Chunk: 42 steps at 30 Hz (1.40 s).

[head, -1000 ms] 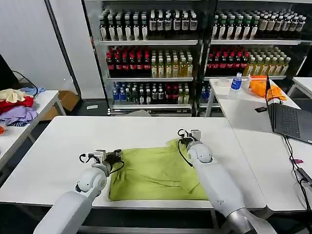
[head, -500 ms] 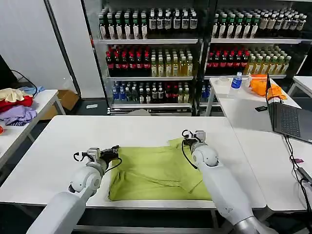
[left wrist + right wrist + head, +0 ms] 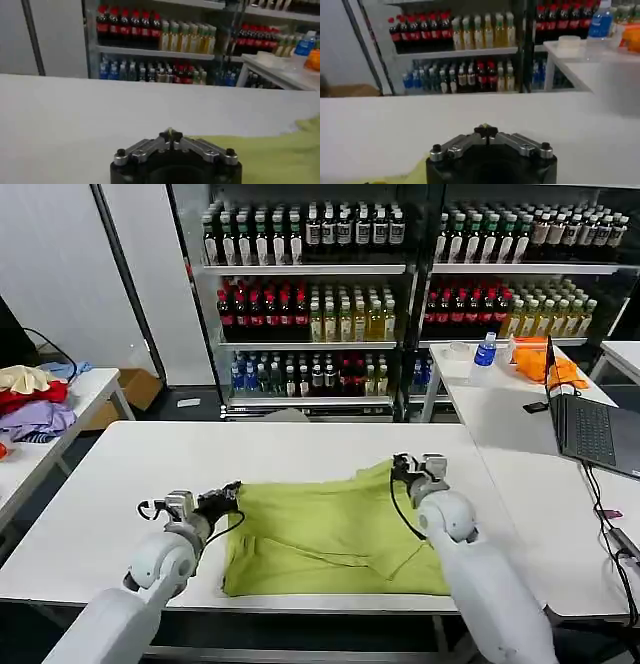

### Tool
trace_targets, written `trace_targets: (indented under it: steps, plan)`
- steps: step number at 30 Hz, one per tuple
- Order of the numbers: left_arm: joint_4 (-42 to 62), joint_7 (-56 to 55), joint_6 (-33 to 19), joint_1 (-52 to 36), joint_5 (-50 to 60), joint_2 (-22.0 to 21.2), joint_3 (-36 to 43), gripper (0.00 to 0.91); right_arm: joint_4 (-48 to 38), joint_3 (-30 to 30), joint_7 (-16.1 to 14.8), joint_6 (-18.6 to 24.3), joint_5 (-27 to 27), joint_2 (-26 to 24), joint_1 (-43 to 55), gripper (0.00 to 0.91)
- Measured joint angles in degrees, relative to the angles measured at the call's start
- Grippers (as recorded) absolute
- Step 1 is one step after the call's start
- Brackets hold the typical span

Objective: Fold and organize the clothes.

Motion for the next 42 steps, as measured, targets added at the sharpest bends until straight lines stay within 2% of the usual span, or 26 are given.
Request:
trace_targets:
  steps: [10, 22, 42]
  plan:
    - [-4.42, 0.55, 0.62, 5.49, 0.2, 1.42, -1.63, 0.03, 11.62, 4.11, 0.81, -0.12, 0.2, -2.5, -10.01, 0.0]
    - [-6.26, 1.32, 0.67, 9.83, 1.23, 2.31, -2.77, 0.02, 22.45, 8.9, 1.04, -0.16, -0.05, -2.93, -21.09, 0.0]
    - [-6.6, 1.75, -0.33, 12.65, 4.45, 1.54, -2.64, 0.02, 29.65, 13.47, 1.17, -0.16, -0.92, -1.03, -33.1, 0.0]
